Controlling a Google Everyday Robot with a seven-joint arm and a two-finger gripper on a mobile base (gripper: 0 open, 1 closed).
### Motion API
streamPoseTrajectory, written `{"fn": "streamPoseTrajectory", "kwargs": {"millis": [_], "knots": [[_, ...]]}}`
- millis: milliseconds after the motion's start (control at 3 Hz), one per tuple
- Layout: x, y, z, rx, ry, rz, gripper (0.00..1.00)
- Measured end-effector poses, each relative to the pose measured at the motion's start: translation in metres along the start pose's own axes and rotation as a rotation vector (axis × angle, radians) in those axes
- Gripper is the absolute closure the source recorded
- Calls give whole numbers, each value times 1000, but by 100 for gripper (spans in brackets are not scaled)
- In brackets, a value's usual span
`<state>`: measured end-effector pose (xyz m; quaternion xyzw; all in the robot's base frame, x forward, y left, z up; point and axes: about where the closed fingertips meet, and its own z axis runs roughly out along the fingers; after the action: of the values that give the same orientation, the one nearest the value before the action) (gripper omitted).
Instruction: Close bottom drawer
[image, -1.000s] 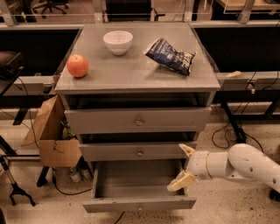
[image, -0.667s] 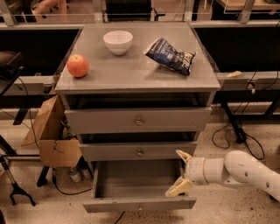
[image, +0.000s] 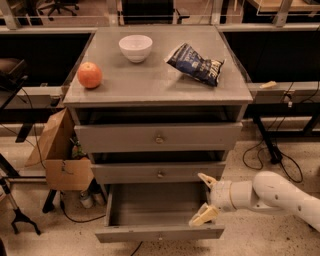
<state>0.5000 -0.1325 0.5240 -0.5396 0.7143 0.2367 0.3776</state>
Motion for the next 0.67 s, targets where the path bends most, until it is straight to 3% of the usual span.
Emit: {"fn": "streamPoseTrajectory", "kwargs": {"millis": [333,667], "knots": [[41,-5,22,-61,-34,-39,0],[107,-13,60,-99,-68,-70,0]]}}
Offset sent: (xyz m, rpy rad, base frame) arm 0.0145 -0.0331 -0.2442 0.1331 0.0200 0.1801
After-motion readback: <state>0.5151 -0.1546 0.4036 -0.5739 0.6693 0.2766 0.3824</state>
